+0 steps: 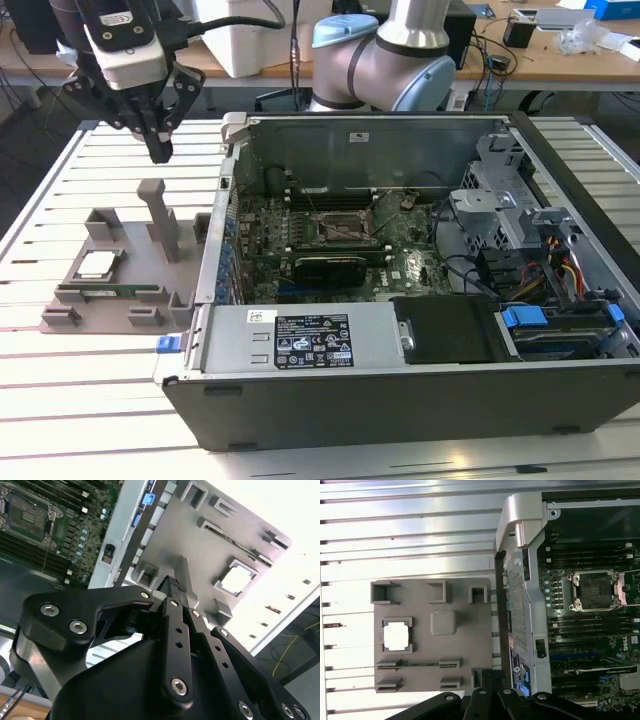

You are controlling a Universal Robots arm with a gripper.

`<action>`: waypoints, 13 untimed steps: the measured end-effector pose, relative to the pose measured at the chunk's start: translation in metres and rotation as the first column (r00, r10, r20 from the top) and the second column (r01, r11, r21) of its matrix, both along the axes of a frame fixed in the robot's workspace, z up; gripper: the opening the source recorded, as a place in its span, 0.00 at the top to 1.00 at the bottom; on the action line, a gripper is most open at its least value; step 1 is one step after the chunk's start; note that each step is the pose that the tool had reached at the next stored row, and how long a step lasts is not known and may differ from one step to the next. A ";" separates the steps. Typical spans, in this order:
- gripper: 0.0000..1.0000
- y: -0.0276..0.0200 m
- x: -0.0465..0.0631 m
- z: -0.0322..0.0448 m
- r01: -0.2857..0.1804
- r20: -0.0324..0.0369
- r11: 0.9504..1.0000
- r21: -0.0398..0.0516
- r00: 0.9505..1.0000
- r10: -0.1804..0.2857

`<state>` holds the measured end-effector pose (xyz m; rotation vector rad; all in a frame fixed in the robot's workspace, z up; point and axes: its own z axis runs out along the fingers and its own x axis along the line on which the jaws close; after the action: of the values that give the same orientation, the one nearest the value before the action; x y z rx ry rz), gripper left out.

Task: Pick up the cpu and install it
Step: 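Reach for the cpu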

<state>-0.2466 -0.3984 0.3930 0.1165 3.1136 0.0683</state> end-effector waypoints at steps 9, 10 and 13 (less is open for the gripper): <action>0.89 0.0003 -0.031 -0.0003 0.000 0.000 1.000 0.000 1.000 0.000; 0.89 0.0004 -0.036 -0.0003 0.000 0.000 1.000 0.000 1.000 0.000; 0.89 0.0006 -0.048 -0.0005 0.000 0.000 1.000 0.000 1.000 0.000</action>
<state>-0.2942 -0.3978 0.3925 0.1165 3.1137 0.0682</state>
